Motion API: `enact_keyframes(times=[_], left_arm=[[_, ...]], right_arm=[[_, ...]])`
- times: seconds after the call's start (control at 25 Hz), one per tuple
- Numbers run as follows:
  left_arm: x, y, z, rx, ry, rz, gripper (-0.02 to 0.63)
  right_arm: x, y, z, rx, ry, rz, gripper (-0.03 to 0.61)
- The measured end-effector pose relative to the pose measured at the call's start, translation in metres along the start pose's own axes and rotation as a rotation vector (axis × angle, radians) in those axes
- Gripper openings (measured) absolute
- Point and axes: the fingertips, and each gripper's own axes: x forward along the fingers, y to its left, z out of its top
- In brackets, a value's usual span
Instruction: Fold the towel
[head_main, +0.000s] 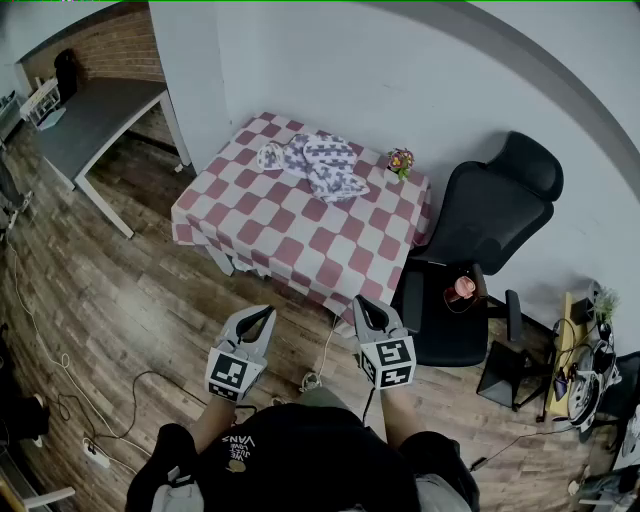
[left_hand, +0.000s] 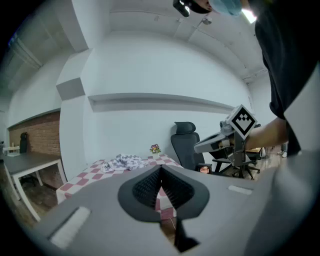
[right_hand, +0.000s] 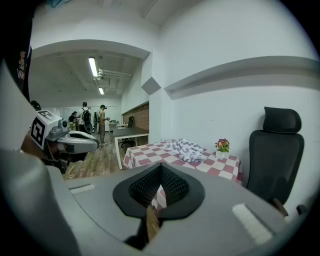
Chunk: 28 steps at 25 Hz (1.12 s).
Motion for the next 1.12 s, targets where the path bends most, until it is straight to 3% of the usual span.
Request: enact_keyframes(times=[0.24, 0.48, 0.52, 0.56, 0.6, 0.64, 0.68, 1.12], left_arm=[[-0.007, 0.000, -0.020, -0.017, 0.038, 0.054, 0.002], [0.030, -0.016, -0.005, -0.050, -0.014, 0.109, 0.003], [0.038, -0.020, -0.002, -0.055, -0.026, 0.109, 0.041], [0.045, -0.024, -0.001, -0.060, -0.028, 0.114, 0.132], [0.052, -0.028, -0.001, -0.060, -0.024, 0.121, 0.202], [0.059, -0.031, -0.002, -0.055, -0.015, 0.128, 0.212], [0.065, -0.035, -0.004, -0.050, -0.004, 0.135, 0.213], [0.095, -0.028, -0.015, -0.037, 0.050, 0.171, 0.215]], right_arm=[[-0.004, -0.004, -0.012, -0.001, -0.008, 0.006, 0.005], [-0.001, -0.038, -0.003, 0.015, -0.086, 0.124, 0.005], [0.002, -0.046, 0.000, 0.020, -0.103, 0.136, 0.005], [0.004, -0.053, 0.002, 0.026, -0.116, 0.146, 0.011], [0.007, -0.061, 0.004, 0.034, -0.125, 0.155, 0.093], [0.009, -0.068, 0.005, 0.044, -0.131, 0.163, 0.163], [0.012, -0.076, 0.006, 0.051, -0.133, 0.172, 0.181], [0.060, -0.104, 0.006, 0.076, -0.101, 0.209, 0.183]])
